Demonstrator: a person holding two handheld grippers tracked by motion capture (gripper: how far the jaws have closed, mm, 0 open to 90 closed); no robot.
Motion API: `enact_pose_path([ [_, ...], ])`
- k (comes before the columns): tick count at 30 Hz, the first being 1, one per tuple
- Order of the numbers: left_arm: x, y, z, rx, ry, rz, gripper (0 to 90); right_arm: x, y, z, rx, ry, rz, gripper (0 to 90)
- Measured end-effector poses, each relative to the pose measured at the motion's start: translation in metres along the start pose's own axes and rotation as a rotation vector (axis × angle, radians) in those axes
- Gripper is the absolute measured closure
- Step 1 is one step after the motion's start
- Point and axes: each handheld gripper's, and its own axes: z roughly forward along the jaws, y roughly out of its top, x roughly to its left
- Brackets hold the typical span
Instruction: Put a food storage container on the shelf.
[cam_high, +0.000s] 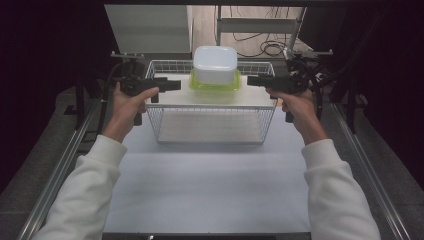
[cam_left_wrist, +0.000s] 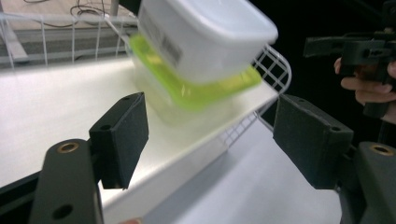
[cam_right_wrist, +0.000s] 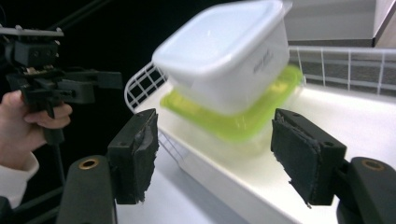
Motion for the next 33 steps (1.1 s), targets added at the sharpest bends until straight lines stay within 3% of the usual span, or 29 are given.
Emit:
enact_pose_path([
  [3,-0.005,-0.016,-0.007,0.004,0.008,0.024,26.2,0.004,-0.019,-0.013,-0.009,-0.023,-0.035,29.7],
  [7,-0.009,-0.049,-0.013,0.010,-0.003,0.015,26.0,0.006,-0.044,-0.027,-0.011,-0.030,-0.080,27.2],
  [13,-0.010,-0.102,-0.015,0.015,0.013,0.002,25.6,0.009,-0.105,-0.039,0.008,-0.035,-0.139,25.1],
  [20,-0.011,-0.155,-0.008,0.102,0.076,0.023,25.4,0.004,-0.163,-0.043,0.052,-0.048,-0.139,23.7],
  [27,-0.017,-0.191,0.004,0.174,0.066,0.025,24.5,-0.007,-0.210,-0.036,0.157,-0.071,-0.103,23.5],
  [29,-0.016,-0.204,0.010,0.226,0.075,0.030,24.3,-0.010,-0.221,-0.034,0.178,-0.070,-0.092,23.5],
  [33,-0.013,-0.216,0.017,0.254,0.090,0.013,24.0,-0.013,-0.236,-0.028,0.228,-0.082,-0.090,23.5],
])
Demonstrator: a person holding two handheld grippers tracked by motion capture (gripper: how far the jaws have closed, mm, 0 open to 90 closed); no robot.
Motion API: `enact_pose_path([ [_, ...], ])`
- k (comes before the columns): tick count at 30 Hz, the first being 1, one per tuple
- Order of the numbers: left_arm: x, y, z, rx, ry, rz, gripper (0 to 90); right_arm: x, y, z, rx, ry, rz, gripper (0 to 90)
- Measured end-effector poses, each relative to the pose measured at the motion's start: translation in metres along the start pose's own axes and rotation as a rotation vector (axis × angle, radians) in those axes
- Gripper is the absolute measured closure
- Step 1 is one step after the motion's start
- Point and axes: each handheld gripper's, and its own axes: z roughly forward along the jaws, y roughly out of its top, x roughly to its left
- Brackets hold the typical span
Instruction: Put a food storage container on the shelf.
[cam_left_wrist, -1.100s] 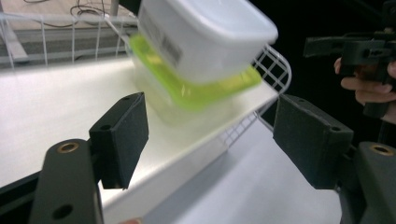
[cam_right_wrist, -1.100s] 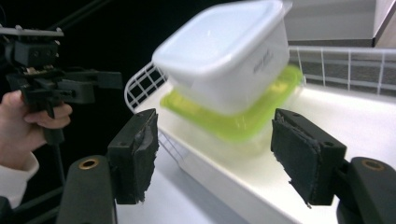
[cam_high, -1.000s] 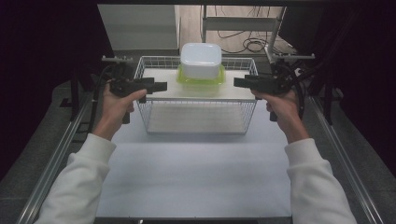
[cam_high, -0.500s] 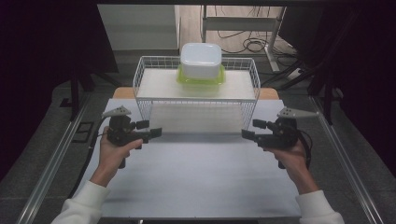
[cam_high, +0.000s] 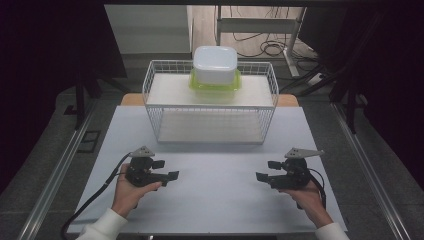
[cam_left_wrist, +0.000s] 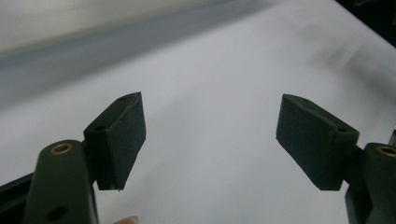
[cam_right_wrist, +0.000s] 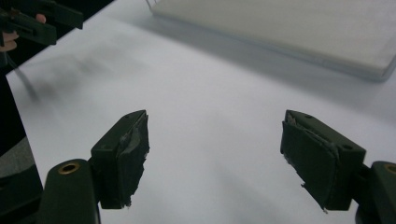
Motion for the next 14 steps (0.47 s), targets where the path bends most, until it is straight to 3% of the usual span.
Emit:
enact_pose_path([
  [3,-0.0004,-0.0017,0.0011,0.003,0.024,0.010,24.2,-0.0007,-0.0041,0.0042,0.034,-0.025,-0.011,23.2],
  [14,-0.0002,-0.0029,0.0011,0.001,0.082,0.027,24.0,-0.0043,-0.0081,0.0002,-0.012,-0.045,-0.007,23.2],
])
